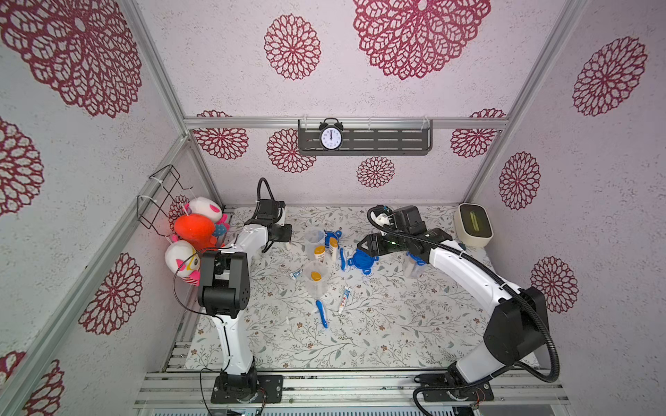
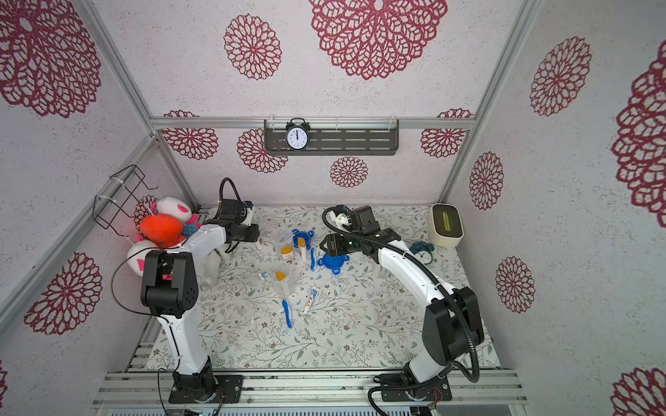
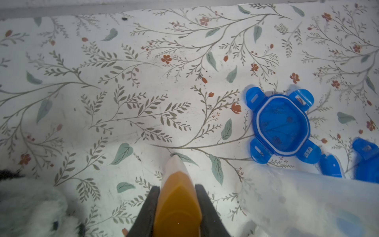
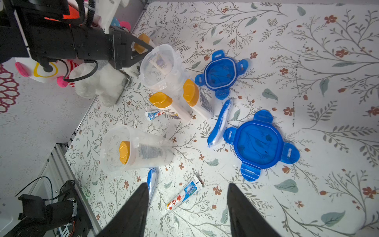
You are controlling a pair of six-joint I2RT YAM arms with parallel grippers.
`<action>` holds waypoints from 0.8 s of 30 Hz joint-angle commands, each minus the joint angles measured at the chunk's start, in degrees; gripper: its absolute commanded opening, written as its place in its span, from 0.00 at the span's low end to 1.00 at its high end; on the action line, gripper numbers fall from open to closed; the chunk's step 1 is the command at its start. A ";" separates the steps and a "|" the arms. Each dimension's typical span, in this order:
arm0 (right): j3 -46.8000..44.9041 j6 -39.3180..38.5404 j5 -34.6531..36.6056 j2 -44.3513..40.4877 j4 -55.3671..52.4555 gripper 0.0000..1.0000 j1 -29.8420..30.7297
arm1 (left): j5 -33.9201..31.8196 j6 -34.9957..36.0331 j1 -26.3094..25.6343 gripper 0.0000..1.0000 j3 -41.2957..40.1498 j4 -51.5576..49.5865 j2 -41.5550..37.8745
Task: Pack away toiletry kits
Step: Pick up the toiletry item from the center of the board, then place the toiletry item into the container.
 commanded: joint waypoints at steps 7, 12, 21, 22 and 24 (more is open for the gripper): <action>-1.40 0.25 -0.97 -2.76 2.39 0.63 -1.47 | -2.68 8.65 -6.92 0.07 -6.57 -6.70 -20.61; -3.61 0.39 -3.57 -3.02 3.71 0.63 -2.88 | 8.24 17.99 -9.31 0.08 -14.38 -7.34 -35.71; -6.40 1.04 -5.08 -5.46 4.76 0.63 -4.61 | 9.69 26.10 -16.32 0.10 -13.13 -16.78 -46.24; -6.54 1.13 -5.19 -5.65 4.87 0.63 -4.62 | 9.53 26.19 -17.17 0.11 -13.23 -17.22 -46.58; -6.66 1.20 -5.34 -5.75 4.97 0.63 -4.91 | 10.86 25.13 -18.19 0.11 -13.20 -17.88 -46.59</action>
